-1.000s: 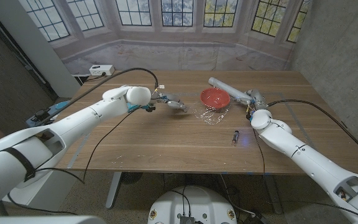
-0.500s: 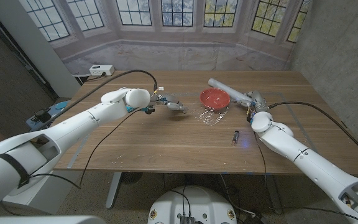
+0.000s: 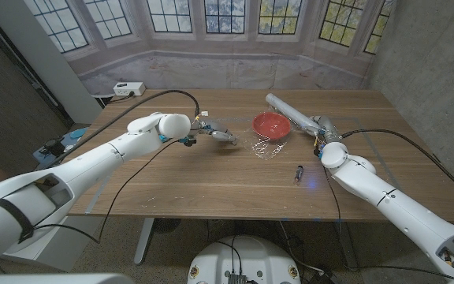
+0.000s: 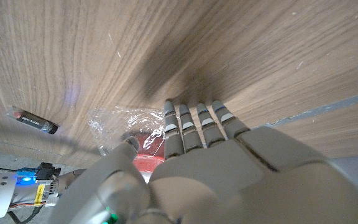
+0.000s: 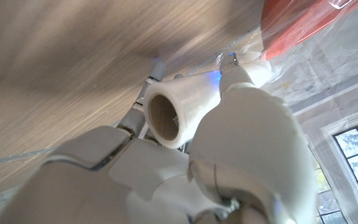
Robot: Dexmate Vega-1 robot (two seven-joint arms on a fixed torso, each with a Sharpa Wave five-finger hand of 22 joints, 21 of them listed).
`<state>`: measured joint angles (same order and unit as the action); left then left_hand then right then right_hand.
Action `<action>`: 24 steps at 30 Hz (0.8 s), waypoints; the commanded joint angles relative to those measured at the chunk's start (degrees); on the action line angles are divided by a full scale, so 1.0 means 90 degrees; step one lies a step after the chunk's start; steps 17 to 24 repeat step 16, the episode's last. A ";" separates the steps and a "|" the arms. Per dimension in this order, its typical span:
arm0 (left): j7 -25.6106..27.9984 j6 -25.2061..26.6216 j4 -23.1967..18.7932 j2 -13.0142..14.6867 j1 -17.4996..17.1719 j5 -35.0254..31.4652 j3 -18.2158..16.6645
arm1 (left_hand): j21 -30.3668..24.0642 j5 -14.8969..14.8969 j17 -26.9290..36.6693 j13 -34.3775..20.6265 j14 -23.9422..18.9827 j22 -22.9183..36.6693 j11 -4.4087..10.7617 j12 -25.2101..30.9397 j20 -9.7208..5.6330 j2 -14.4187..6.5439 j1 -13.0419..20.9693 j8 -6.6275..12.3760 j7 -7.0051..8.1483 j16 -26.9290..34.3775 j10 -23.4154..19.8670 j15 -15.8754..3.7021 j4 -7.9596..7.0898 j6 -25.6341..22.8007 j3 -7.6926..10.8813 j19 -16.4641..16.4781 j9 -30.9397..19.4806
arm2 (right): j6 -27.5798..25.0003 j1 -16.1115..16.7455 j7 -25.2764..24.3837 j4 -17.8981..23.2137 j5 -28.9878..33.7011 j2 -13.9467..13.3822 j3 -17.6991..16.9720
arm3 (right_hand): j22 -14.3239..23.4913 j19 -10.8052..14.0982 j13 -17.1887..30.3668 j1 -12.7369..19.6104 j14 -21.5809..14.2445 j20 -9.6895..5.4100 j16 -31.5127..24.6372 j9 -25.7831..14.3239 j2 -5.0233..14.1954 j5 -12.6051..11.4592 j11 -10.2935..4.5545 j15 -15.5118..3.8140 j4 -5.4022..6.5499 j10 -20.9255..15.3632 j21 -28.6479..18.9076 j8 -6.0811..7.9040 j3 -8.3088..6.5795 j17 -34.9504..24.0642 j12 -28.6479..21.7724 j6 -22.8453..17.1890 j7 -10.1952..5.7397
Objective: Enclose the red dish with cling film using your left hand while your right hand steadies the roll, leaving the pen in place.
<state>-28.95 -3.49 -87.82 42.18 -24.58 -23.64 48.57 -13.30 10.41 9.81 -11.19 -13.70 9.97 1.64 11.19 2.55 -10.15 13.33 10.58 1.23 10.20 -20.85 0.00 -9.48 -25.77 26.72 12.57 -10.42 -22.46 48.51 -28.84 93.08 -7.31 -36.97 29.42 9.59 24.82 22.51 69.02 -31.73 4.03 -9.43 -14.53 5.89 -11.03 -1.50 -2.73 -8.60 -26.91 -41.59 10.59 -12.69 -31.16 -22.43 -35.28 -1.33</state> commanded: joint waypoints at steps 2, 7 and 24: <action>-0.0026 0.0020 -0.0020 -0.0007 -0.0030 0.0010 -0.0025 | 0.0041 0.0034 0.0017 -0.0003 0.0042 0.0030 -0.0014 0.0017 0.0000 0.0005 -0.0060 -0.0001 -0.0013 -0.0010 0.0042 -0.0012 0.0009 0.0027 0.0050 0.0019 -0.0017 | -0.0022 -0.0059 0.0289 -0.0030 -0.0126 -0.0060 0.0020 | -0.0005 -0.0052 -0.0091 -0.0016 0.0183 0.0161 -0.0032 0.0027 -0.0151 -0.0017 0.0011 0.0068 -0.0004 0.0120 0.0089 0.0036 -0.0061 0.0154 0.0156 0.0039 0.0013; -0.0028 -0.0037 0.0078 -0.0045 0.0025 0.0001 -0.0001 | 0.0048 0.0035 0.0015 -0.0002 0.0052 0.0029 -0.0022 0.0016 0.0003 0.0008 -0.0068 -0.0003 -0.0007 -0.0011 0.0054 -0.0013 0.0015 0.0040 0.0064 0.0018 -0.0017 | -0.0011 -0.0124 0.0330 -0.0106 -0.0128 -0.0038 0.0055 | -0.0007 -0.0095 -0.0137 -0.0021 0.0253 0.0217 -0.0038 0.0044 -0.0154 -0.0018 0.0005 0.0074 -0.0005 0.0135 0.0134 0.0050 -0.0074 0.0226 0.0215 0.0041 0.0015; 0.0008 -0.0167 0.0234 -0.0074 0.0093 0.0004 0.0017 | 0.0059 0.0034 0.0013 -0.0001 0.0051 0.0028 -0.0017 0.0023 0.0001 0.0014 -0.0083 -0.0002 -0.0007 -0.0005 0.0055 -0.0017 0.0027 0.0049 0.0091 0.0019 -0.0017 | -0.0020 -0.0200 0.0293 -0.0192 -0.0116 0.0031 0.0094 | -0.0008 -0.0091 -0.0186 -0.0031 0.0277 0.0239 -0.0061 0.0063 -0.0159 -0.0017 0.0007 0.0076 -0.0004 0.0127 0.0167 0.0074 -0.0087 0.0305 0.0270 0.0012 0.0026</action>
